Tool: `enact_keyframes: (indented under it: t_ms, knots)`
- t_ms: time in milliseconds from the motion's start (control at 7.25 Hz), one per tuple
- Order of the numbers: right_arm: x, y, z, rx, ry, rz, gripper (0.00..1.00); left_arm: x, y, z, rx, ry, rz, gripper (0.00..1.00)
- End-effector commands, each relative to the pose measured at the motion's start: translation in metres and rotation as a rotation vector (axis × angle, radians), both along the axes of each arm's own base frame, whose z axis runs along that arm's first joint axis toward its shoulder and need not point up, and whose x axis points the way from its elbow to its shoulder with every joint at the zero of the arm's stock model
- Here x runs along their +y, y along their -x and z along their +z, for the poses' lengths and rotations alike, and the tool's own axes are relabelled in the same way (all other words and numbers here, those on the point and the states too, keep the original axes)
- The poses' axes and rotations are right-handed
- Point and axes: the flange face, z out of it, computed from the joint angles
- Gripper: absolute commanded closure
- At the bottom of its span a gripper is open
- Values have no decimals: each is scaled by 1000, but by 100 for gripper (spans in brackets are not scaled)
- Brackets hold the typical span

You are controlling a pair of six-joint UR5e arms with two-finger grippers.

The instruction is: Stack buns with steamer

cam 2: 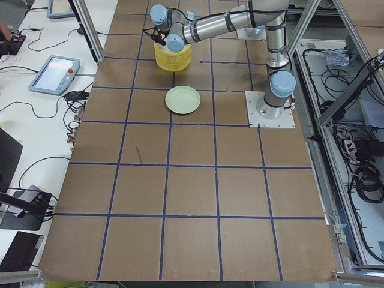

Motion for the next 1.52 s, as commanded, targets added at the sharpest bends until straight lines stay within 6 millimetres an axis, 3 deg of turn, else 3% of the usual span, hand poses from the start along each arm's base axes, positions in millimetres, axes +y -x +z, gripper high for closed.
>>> enact_keyframes:
  t_ms: [0,690,1241,1379]
  knots:
    - [2,1,-1,-2,-2,-2,0,2,0,-9,-16,0,-13,1]
    - [2,0,4,-11,10,-2,0,1,-4,-6,-74,88,-115,0]
    - [2,0,5,-13,14,-2,0,19,-71,-3,-574,233,-876,0]
    - [2,0,6,-13,15,-2,0,17,-79,0,-600,286,-1079,0]
